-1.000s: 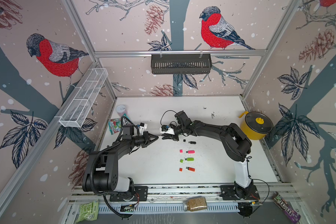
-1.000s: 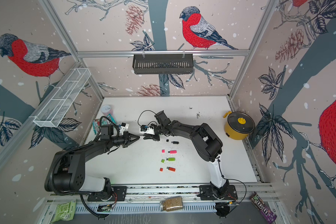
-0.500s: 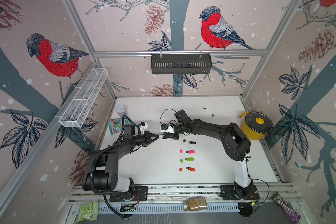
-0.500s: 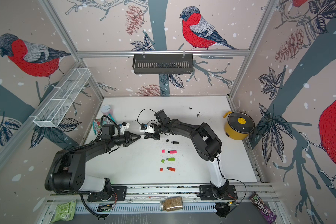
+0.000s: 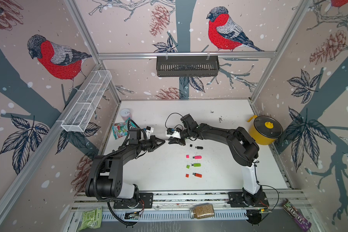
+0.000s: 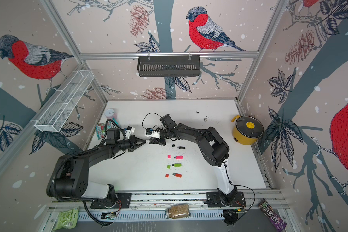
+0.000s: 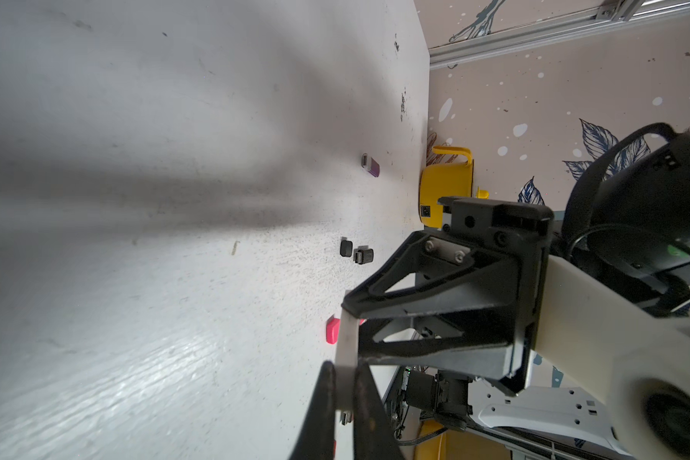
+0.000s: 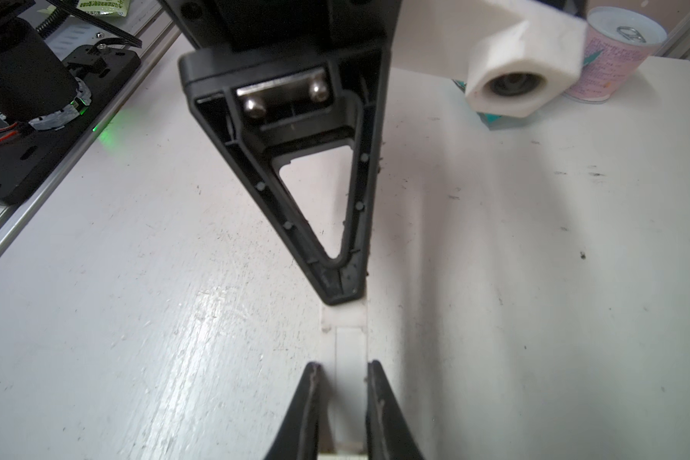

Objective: Close the usb drive cover
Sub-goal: Close the cover of the USB drive.

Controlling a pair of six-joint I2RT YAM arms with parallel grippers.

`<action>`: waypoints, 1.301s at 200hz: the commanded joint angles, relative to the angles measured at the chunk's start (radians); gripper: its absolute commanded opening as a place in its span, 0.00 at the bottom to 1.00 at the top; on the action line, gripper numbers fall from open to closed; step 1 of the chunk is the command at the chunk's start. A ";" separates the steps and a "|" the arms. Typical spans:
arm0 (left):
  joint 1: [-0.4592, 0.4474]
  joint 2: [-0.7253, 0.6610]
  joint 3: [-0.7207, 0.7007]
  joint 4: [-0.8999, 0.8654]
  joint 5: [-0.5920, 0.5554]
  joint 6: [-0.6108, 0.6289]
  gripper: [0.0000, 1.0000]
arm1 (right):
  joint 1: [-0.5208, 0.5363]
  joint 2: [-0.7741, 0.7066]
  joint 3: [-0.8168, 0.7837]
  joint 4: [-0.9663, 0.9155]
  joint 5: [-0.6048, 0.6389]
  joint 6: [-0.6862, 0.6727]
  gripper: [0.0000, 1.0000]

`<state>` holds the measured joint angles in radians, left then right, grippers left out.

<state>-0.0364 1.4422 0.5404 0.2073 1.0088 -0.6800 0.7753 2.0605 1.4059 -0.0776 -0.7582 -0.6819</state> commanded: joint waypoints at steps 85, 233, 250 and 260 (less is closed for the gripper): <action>-0.013 -0.010 0.035 -0.044 0.066 0.023 0.10 | -0.010 -0.042 -0.071 0.118 -0.101 -0.021 0.10; -0.013 -0.114 0.108 -0.222 -0.150 0.125 0.50 | -0.148 -0.119 -0.161 -0.008 0.090 -0.002 0.13; -0.013 -0.130 0.103 -0.221 -0.170 0.121 0.50 | -0.181 -0.165 -0.208 -0.023 0.144 0.000 0.14; -0.013 -0.131 0.097 -0.213 -0.173 0.116 0.50 | -0.204 -0.188 -0.234 -0.030 0.168 -0.002 0.13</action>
<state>-0.0483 1.3228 0.6415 0.0120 0.8772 -0.5842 0.6033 1.9171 1.2125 -0.0578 -0.6827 -0.6987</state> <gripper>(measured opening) 0.505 0.189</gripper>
